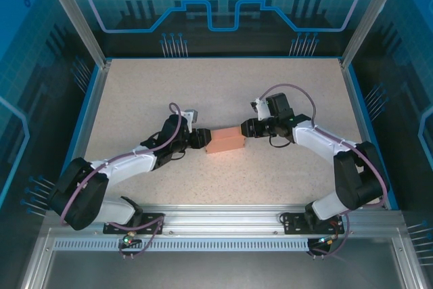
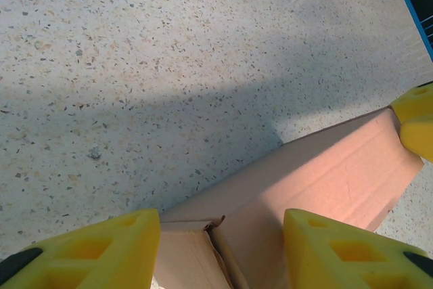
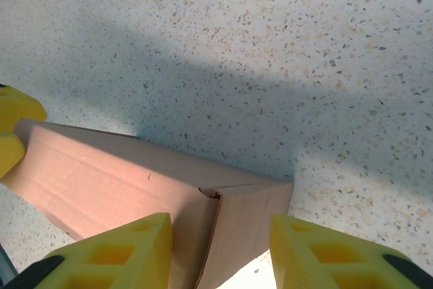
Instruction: Fold the paper box
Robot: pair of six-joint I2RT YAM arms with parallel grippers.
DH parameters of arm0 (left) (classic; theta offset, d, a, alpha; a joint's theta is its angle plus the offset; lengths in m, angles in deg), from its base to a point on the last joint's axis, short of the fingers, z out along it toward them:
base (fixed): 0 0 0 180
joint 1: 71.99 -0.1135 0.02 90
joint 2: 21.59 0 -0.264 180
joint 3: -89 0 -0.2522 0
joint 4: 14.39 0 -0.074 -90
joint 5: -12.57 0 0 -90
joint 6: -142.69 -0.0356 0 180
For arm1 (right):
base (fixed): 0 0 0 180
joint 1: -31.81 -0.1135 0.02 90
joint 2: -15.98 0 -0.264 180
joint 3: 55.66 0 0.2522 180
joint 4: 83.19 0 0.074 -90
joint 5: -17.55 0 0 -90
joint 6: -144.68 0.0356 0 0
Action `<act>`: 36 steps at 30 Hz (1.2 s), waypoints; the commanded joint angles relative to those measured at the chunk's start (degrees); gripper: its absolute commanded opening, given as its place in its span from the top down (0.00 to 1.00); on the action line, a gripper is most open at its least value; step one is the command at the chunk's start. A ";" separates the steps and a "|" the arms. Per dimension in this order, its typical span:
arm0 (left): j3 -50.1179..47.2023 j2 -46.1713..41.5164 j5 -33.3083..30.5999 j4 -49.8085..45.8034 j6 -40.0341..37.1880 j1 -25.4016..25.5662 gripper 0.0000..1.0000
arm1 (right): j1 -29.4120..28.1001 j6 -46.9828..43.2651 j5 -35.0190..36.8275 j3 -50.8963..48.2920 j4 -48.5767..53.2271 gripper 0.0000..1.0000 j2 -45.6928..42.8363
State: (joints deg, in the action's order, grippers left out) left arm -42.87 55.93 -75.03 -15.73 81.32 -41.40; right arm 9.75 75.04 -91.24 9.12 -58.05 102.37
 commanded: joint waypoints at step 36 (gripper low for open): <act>-2.64 -1.72 4.64 -1.64 1.60 -0.59 0.56 | -0.67 0.64 -0.78 4.33 5.86 0.54 -1.69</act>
State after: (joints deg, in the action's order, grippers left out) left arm -44.53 53.11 -71.93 -18.46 82.82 -41.51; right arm 9.61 75.63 -90.73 11.70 -53.59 102.16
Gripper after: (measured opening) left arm 0.445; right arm 0.463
